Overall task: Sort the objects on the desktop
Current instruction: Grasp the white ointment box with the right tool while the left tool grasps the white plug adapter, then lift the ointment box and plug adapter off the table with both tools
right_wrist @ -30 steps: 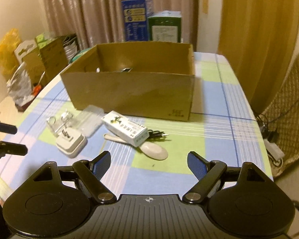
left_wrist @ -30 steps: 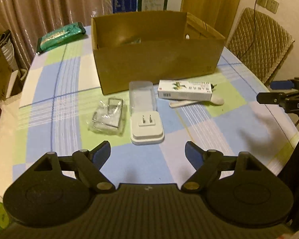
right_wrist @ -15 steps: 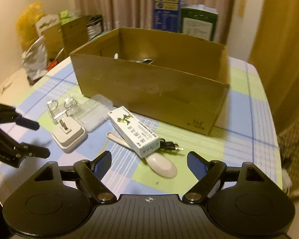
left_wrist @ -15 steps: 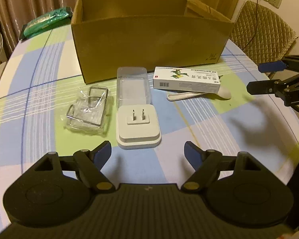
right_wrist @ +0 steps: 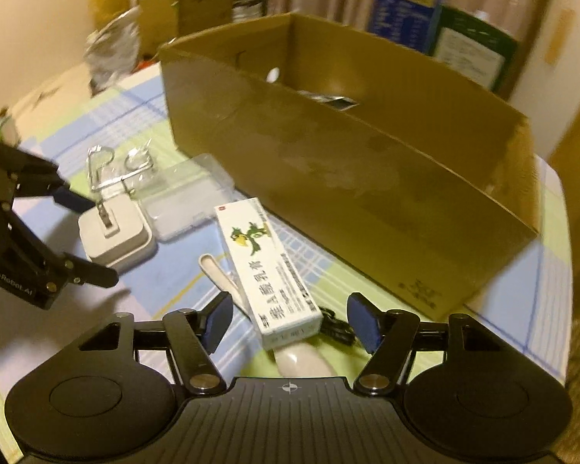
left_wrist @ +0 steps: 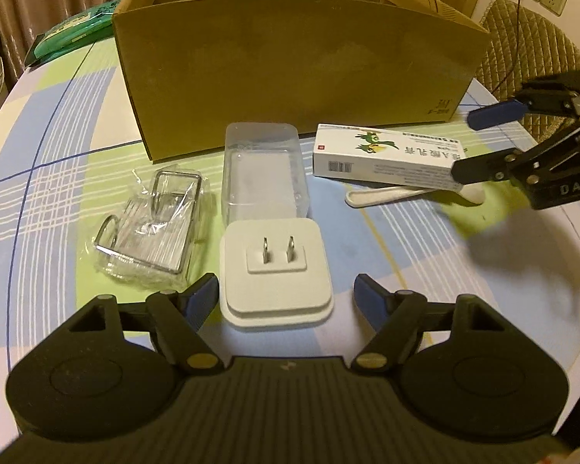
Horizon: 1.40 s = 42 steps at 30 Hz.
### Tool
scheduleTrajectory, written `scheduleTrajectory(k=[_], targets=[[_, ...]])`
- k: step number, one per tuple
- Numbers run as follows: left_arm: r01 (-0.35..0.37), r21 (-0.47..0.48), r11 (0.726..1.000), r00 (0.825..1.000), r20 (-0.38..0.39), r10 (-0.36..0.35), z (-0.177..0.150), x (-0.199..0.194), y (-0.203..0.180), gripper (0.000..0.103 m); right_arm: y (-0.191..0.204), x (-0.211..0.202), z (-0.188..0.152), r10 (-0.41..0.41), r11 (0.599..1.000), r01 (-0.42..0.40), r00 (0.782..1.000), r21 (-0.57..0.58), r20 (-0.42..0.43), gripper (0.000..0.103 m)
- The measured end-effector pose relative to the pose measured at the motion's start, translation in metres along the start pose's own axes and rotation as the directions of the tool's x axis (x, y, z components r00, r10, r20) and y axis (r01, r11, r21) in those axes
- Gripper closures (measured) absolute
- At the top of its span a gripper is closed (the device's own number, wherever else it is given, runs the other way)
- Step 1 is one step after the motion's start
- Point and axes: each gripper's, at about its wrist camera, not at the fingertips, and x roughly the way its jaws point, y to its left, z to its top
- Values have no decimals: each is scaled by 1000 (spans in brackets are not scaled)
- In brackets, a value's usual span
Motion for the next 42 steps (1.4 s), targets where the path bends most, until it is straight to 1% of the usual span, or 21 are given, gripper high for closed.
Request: scheduleTrajectory(k=[2, 6, 8, 10, 12, 14, 17, 19, 22, 27, 30, 32, 36, 42], targets=[[-3, 8, 1000, 1000, 2, 3, 1, 2, 0, 33, 1, 11, 6, 23, 999, -23, 999, -23, -24, 47], [-13, 20, 1000, 1000, 7, 13, 2, 5, -1, 37, 2, 29, 13, 37, 999, -39, 998, -34, -52, 53], [-18, 13, 1000, 1000, 13, 18, 2, 5, 0, 42, 4, 36, 17, 38, 998, -41, 997, -37, -67, 59], [-20, 13, 1000, 1000, 16, 20, 2, 5, 0, 42, 7, 39, 19, 32, 999, -35, 997, -39, -75, 63], [-27, 26, 999, 999, 20, 27, -1, 4, -2, 42, 12, 39, 20, 13, 999, -16, 996, -35, -85, 64], [-32, 29, 999, 999, 21, 31, -3, 3, -3, 42, 19, 36, 19, 2, 1000, -4, 996, -26, -91, 68], [-43, 30, 999, 999, 11, 42, -7, 0, -8, 42, 30, 23, 11, -24, 999, 27, 995, 33, -94, 68], [-48, 42, 998, 999, 3, 48, -14, -5, -15, 42, 36, 11, 4, -31, 994, 41, 995, 101, -97, 68], [-60, 56, 997, 998, -6, 60, -27, -12, -26, 42, 45, -8, -15, -28, 975, 48, 996, 217, -90, 68], [-33, 37, 999, 999, -8, 34, -49, -25, -38, 42, 66, -32, -48, -54, 934, 82, 995, 347, -89, 68], [-34, 39, 999, 999, -3, 34, -58, -31, -42, 42, 75, -39, -60, -90, 924, 111, 993, 366, -74, 68], [-38, 41, 998, 999, -1, 38, -60, -32, -43, 42, 79, -39, -66, -118, 926, 134, 991, 354, -66, 68], [-45, 58, 997, 999, 10, 44, -64, -32, -44, 42, 83, -34, -73, -115, 931, 130, 991, 342, -63, 67], [-59, 57, 997, 998, 22, 58, -65, -28, -45, 42, 82, -26, -80, -117, 936, 124, 992, 330, -41, 66]])
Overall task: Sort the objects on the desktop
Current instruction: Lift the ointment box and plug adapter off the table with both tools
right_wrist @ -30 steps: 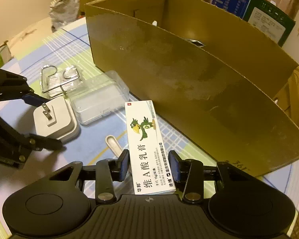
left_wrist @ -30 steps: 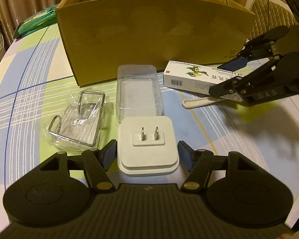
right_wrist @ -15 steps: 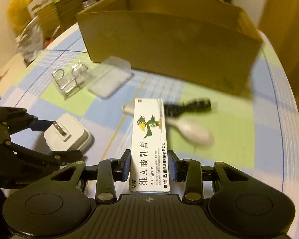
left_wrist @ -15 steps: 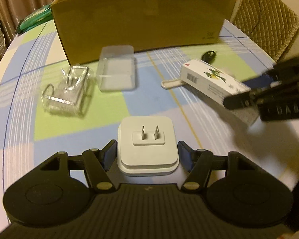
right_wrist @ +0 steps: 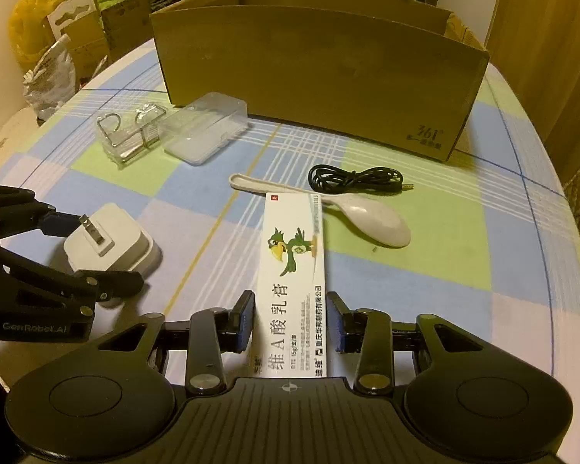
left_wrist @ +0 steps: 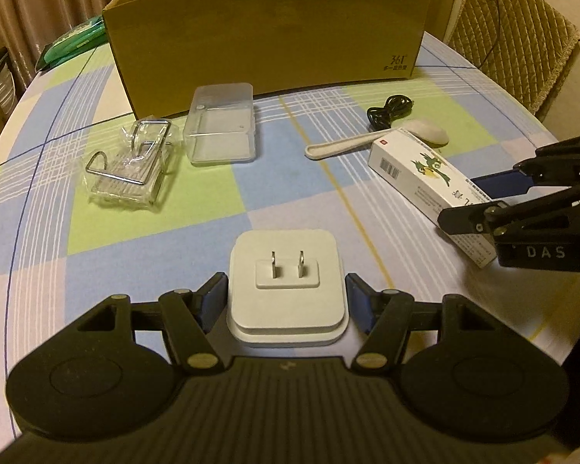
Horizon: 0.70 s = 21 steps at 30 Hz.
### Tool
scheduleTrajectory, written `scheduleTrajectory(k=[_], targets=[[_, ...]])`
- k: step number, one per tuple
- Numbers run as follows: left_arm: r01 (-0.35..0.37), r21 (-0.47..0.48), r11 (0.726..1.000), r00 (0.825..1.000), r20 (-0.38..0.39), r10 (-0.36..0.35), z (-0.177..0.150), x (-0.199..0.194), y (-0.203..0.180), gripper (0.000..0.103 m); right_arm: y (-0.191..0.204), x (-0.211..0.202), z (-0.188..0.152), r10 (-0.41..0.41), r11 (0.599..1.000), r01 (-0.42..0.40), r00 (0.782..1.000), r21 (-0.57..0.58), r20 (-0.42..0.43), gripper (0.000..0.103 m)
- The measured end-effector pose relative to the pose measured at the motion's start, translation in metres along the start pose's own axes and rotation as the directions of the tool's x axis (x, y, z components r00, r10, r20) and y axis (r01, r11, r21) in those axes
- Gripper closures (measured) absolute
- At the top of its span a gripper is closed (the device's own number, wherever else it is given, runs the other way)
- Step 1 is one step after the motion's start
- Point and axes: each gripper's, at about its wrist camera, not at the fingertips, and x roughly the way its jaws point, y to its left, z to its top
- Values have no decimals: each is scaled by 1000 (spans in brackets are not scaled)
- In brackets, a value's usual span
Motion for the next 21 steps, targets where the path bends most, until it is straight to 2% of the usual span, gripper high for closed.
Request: scheduleTrajectory(k=[12, 21], targets=[[-20, -14, 1000, 999, 28, 20, -2, 1, -4, 43, -5, 8, -2, 16, 1000, -17, 999, 25, 45, 66], [-32, -28, 999, 998, 47, 33, -5, 0, -5, 43, 1, 12, -4, -10, 1000, 10, 998, -10, 65, 68]])
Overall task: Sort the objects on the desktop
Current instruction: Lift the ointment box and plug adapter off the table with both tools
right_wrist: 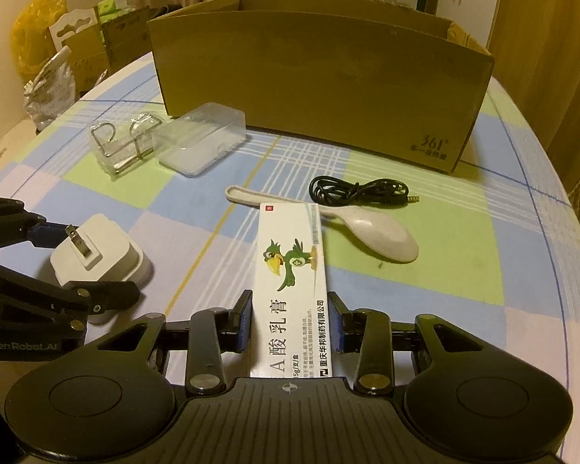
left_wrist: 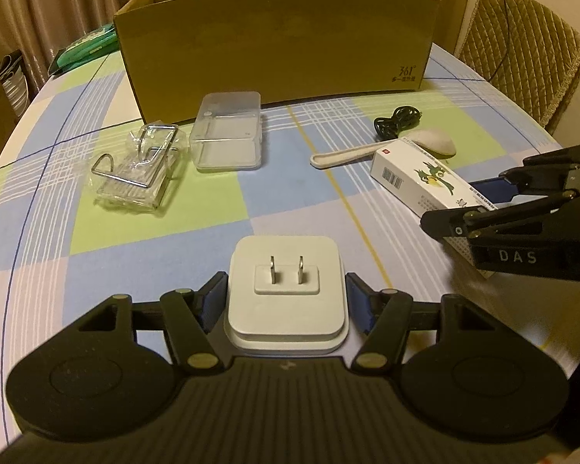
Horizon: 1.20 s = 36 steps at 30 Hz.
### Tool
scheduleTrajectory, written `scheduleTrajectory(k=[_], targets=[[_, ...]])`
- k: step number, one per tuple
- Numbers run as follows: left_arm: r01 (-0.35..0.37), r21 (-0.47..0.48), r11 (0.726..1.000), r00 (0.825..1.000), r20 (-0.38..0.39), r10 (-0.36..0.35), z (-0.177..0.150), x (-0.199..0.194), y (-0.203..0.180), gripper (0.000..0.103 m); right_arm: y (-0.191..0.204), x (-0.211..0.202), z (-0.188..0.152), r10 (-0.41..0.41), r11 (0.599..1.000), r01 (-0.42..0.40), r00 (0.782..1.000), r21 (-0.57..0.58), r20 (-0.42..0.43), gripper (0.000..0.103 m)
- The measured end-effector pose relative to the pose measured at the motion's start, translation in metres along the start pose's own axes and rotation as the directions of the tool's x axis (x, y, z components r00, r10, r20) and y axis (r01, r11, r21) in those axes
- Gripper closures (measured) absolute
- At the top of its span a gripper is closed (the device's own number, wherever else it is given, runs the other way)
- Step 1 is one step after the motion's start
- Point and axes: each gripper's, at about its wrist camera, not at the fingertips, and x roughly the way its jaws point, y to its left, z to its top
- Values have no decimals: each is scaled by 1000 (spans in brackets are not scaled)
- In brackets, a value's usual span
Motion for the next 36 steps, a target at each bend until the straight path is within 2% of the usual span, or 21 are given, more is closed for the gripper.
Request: scheduleTrajectory(k=[10, 19, 36], targets=[[-7, -13, 1000, 1000, 22, 7, 1, -10, -2, 43, 4, -14, -1, -9, 1000, 9, 999, -2, 36, 68], [-12, -29, 999, 999, 33, 13, 0, -30, -6, 43, 10, -39, -5, -9, 999, 7, 999, 50, 45, 68], [-20, -48, 999, 995, 92, 24, 11, -76, -19, 43, 11, -92, 9, -27, 996, 15, 990, 86, 140, 68]])
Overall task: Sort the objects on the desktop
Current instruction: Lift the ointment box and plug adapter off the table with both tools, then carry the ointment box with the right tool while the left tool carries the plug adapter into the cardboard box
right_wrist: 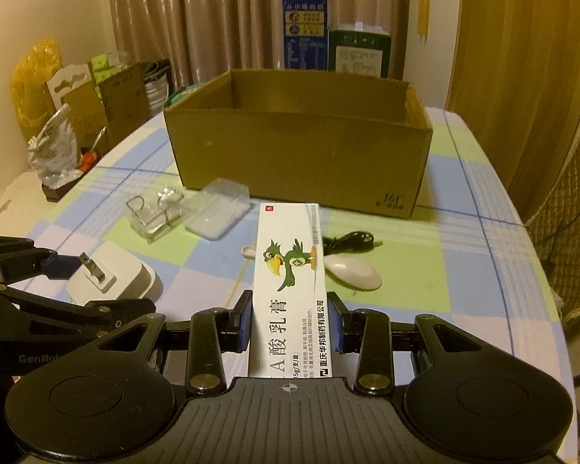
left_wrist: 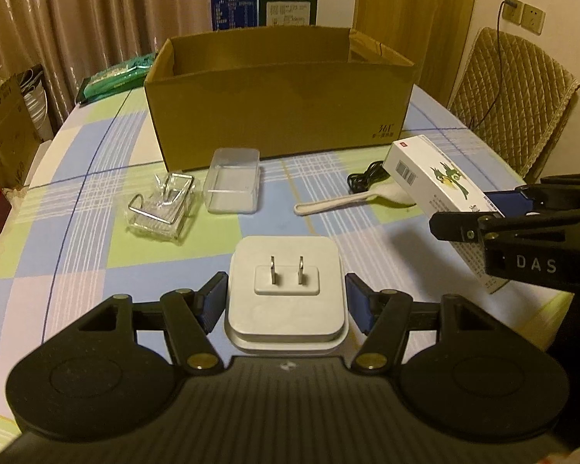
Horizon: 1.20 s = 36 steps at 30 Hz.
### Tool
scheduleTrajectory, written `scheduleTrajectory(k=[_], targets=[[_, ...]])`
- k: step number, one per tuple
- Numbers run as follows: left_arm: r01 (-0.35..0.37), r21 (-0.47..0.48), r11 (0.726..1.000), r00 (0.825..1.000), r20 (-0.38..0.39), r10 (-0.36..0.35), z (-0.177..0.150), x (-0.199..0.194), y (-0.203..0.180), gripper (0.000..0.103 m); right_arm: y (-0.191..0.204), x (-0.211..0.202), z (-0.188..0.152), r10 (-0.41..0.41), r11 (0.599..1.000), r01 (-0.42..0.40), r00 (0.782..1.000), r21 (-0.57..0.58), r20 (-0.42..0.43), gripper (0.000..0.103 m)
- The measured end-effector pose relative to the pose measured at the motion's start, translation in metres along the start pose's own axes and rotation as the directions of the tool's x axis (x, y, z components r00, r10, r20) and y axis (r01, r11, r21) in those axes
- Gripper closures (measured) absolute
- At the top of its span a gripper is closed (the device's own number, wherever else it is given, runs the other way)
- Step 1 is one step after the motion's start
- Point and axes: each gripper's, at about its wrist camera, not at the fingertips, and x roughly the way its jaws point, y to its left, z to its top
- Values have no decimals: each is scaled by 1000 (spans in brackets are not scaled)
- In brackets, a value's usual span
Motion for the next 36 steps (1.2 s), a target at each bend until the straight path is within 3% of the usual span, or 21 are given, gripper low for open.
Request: scheduleTrajectory(k=[17, 36], targets=[[6, -6, 1000, 999, 45, -5, 22, -15, -3, 43, -10, -18, 16, -18, 1000, 17, 999, 19, 48, 68], [31, -39, 999, 990, 137, -26, 148, 14, 38, 43, -44, 17, 134, -16, 1000, 14, 995, 21, 99, 68]])
